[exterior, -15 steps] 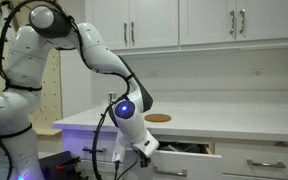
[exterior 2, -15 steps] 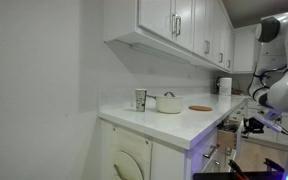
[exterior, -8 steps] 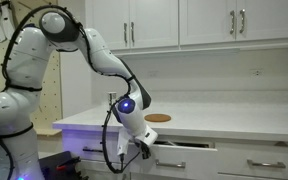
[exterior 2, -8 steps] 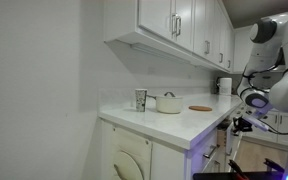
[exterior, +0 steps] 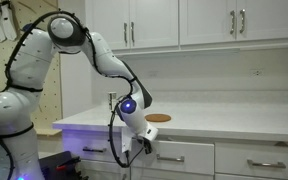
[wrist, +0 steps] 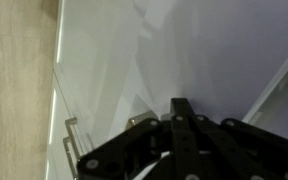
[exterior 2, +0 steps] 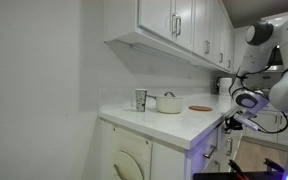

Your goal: Close the drawer, uncover the pot and put the lid on the mat, and then open the second overhead cabinet door from the left

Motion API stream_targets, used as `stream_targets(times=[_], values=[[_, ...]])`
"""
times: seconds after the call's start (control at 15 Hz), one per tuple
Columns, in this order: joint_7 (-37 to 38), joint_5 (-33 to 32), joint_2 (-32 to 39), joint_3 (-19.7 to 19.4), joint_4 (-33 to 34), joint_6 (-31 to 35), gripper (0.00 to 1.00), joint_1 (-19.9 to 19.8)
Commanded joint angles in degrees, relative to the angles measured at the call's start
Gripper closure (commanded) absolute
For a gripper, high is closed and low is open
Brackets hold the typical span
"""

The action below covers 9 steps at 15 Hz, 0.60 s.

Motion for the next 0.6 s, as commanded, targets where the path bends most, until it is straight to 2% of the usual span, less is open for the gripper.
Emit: stream_targets(times=[0.0,0.47,0.53], values=[[-3.4,4.6,1.0,1.6,3.0,0.4,1.00,1.1],[-9.7,9.2,-0.2,1.8,2.2,0.3,1.00,1.3],[-10.2,9.2,-0.7,1.8,1.6,0.2,0.74,1.3]])
